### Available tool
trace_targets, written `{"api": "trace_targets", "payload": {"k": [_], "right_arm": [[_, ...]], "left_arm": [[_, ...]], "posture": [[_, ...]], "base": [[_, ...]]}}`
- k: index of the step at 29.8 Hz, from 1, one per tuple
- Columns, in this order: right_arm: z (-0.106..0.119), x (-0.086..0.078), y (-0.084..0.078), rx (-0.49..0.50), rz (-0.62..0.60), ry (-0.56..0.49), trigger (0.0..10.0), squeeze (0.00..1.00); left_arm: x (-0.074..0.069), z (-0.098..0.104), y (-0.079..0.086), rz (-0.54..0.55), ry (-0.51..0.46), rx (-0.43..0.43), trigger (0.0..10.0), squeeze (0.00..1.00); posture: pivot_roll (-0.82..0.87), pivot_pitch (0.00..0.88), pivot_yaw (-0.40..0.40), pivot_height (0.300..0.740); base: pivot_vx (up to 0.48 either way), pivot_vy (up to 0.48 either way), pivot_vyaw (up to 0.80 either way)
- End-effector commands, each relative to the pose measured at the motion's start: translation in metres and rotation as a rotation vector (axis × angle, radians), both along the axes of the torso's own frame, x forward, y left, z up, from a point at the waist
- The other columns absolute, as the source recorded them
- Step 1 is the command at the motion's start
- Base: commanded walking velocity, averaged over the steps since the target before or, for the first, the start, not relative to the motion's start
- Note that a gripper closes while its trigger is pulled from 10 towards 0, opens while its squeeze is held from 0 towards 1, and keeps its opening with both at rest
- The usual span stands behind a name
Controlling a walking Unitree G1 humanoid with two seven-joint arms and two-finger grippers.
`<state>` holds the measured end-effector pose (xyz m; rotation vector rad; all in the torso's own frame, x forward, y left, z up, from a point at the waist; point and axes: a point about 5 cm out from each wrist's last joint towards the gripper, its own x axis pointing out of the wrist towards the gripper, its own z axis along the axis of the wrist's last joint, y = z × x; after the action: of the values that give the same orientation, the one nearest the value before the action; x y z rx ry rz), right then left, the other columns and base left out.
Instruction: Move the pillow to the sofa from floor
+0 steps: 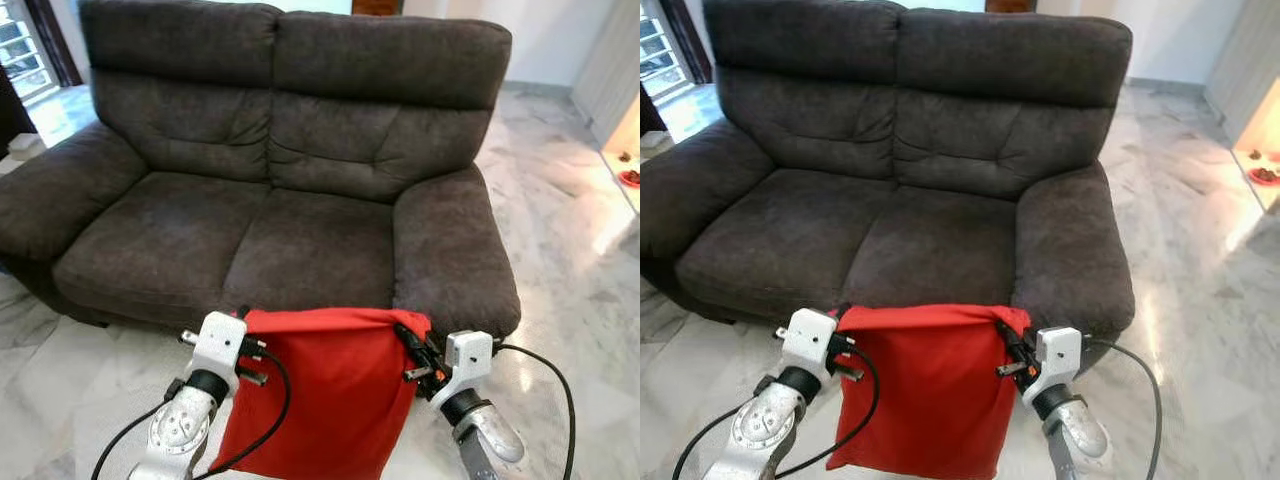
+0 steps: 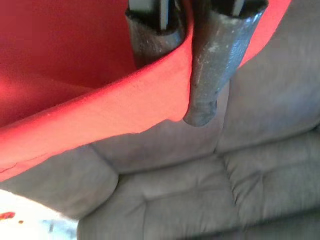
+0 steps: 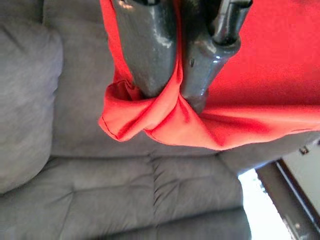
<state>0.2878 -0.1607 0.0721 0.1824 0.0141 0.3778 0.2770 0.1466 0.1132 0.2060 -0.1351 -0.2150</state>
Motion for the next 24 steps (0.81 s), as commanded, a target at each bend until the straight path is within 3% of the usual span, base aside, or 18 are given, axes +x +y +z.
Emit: {"api": "trace_targets", "payload": {"k": [1, 11, 24], "right_arm": [[0.017, 0.005, -0.018, 0.023, -0.115, -0.075, 10.0, 0.00], [0.024, 0.004, -0.006, 0.010, -0.043, -0.096, 10.0, 0.00], [0.022, 0.002, -0.006, 0.000, -0.047, -0.078, 10.0, 0.00]], "left_arm": [[0.002, 0.025, 0.015, 0.065, -0.125, 0.021, 10.0, 0.00], [0.001, 0.028, 0.019, 0.104, -0.139, 0.033, 10.0, 0.00], [0.000, 0.026, 0.020, 0.115, -0.132, 0.040, 10.0, 0.00]], "posture": [[0.01, 0.087, 0.007, 0.740], [0.01, 0.087, 0.006, 0.740], [0.01, 0.088, 0.008, 0.740]], "base": [[0.000, 0.000, 0.00], [0.000, 0.000, 0.00], [0.000, 0.000, 0.00]]}}
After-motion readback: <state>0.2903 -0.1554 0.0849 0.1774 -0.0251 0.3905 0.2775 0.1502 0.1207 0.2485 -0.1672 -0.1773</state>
